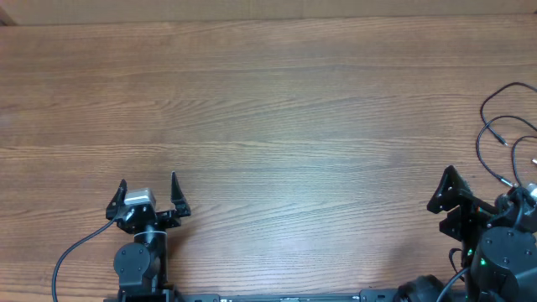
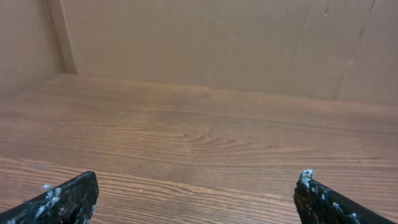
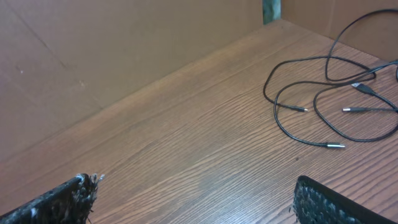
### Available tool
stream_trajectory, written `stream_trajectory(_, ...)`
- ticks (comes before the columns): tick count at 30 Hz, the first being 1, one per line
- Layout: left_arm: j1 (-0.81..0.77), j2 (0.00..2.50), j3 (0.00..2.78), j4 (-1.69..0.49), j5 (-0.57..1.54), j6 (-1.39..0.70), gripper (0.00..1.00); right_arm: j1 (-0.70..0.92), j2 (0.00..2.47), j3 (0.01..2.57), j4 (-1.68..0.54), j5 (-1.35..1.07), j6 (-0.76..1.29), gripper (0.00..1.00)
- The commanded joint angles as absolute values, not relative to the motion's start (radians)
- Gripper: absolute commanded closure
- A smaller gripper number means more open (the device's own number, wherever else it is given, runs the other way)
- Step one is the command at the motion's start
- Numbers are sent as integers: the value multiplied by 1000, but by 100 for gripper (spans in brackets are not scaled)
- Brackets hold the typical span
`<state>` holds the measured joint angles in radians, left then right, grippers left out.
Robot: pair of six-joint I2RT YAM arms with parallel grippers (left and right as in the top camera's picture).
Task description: Untangle cables
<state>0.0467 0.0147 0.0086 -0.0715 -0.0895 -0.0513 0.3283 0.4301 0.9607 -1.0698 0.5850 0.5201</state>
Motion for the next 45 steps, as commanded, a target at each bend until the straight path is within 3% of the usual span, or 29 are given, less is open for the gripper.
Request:
stream_trajectory(1, 53, 3, 4, -73, -72, -6, 0, 332, 427, 960, -1066, 601, 524, 0)
stream_trajectory(17, 53, 3, 5, -79, -33, -113, 1, 332, 427, 960, -1066, 601, 524, 0)
stream_trajectory(45, 53, 4, 5, -76, -33, -112, 0, 332, 427, 960, -1066, 601, 524, 0)
